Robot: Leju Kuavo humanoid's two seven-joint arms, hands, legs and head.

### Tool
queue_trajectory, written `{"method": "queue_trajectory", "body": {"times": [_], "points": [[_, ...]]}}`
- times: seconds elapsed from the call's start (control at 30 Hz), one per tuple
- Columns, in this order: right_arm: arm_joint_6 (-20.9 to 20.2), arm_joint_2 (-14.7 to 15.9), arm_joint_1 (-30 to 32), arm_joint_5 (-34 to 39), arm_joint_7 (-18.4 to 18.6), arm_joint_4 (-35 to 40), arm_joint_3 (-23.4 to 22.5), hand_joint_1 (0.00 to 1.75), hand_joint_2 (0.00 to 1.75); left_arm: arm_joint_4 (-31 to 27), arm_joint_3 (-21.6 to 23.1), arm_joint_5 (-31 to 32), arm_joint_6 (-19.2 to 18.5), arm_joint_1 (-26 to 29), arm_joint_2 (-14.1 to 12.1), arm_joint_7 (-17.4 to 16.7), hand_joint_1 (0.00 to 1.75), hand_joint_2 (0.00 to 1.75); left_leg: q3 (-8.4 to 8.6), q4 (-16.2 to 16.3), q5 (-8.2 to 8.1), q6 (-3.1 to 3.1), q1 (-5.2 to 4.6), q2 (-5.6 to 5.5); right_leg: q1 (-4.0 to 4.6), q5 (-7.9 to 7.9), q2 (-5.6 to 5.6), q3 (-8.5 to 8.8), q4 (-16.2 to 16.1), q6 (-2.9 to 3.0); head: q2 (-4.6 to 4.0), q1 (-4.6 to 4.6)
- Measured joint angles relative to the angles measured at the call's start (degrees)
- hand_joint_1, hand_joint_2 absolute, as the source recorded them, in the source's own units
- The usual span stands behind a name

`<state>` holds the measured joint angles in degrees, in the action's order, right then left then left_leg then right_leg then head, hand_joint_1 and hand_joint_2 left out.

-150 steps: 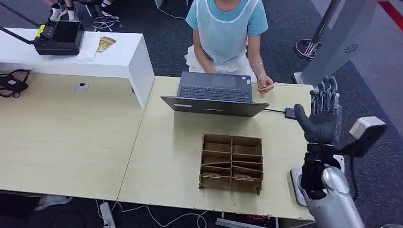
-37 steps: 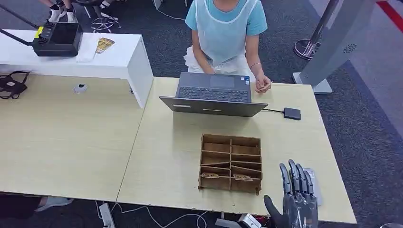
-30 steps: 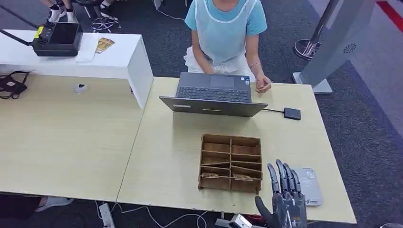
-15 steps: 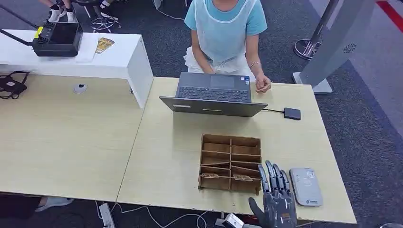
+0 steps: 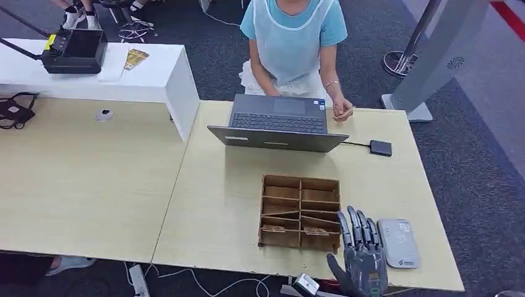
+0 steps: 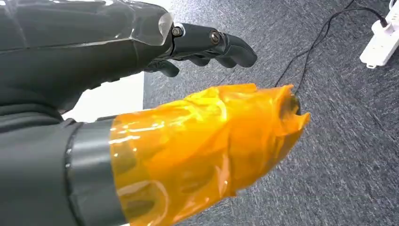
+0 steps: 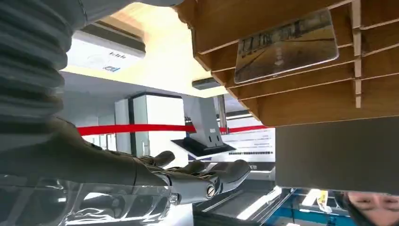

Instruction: Pass the card to the sensor for recognition and then transmit it.

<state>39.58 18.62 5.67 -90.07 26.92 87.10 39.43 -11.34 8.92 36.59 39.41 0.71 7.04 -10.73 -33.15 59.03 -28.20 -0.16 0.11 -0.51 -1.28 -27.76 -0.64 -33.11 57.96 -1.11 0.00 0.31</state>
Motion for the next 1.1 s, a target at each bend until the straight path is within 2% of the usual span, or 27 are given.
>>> {"method": "queue_trajectory", "body": {"times": [0.27,1.1], "points": [[0.0,0.8,-1.8,0.0,4.1,-2.3,3.7,0.00,1.75,0.0,0.0,0.0,0.0,0.0,0.0,0.0,0.00,0.00,-0.01,0.0,0.00,0.00,0.00,-0.01,0.00,0.00,0.01,0.00,0.0,0.00,0.00,-0.02],[0.0,0.3,-2.3,0.0,2.9,-4.3,5.9,0.00,1.75,0.0,0.0,0.0,0.0,0.0,0.4,-0.2,0.00,0.00,-0.01,0.0,0.00,0.00,0.00,-0.01,0.00,0.00,0.01,0.00,0.0,0.00,0.00,0.00]]}}
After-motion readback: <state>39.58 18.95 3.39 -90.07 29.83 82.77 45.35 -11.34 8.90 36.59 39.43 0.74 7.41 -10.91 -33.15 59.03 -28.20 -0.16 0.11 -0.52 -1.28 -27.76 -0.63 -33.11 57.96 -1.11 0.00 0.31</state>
